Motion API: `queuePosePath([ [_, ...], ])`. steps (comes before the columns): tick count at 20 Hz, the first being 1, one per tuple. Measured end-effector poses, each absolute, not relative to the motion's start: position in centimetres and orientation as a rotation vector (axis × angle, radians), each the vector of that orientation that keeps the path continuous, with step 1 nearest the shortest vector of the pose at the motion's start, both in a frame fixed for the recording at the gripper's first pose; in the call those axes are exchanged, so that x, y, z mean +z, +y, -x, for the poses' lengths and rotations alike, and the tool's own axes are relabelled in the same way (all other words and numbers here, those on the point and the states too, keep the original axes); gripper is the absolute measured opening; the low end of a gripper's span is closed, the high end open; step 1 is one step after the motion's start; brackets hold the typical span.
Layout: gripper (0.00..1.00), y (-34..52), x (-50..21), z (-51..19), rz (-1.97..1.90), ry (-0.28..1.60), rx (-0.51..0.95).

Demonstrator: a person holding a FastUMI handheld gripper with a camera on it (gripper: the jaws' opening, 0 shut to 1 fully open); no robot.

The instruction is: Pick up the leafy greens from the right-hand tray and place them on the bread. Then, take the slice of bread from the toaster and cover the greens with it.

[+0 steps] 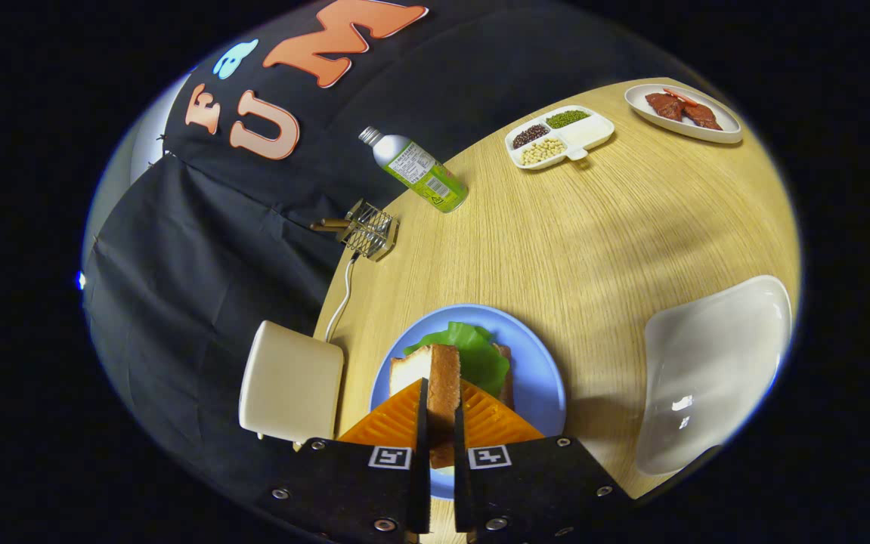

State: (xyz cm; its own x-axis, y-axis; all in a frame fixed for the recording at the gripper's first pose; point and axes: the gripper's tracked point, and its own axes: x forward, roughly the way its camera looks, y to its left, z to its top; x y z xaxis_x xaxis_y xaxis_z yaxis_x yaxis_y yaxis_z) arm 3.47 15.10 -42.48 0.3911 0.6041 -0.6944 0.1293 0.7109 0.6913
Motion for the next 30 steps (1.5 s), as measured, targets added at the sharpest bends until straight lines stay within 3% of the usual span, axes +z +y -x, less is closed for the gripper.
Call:
queuePosePath([
  [4,0.18,14.2,-43.4,-3.8,-0.679,1.143,0.324],
  [11,0.54,12.0,-41.2,-5.1,-0.510,1.032,0.278],
  [19,0.69,8.6,-27.7,-8.6,-0.407,0.666,0.238],
  [30,0.95,6.4,-12.2,-5.8,-0.226,0.251,0.238],
])
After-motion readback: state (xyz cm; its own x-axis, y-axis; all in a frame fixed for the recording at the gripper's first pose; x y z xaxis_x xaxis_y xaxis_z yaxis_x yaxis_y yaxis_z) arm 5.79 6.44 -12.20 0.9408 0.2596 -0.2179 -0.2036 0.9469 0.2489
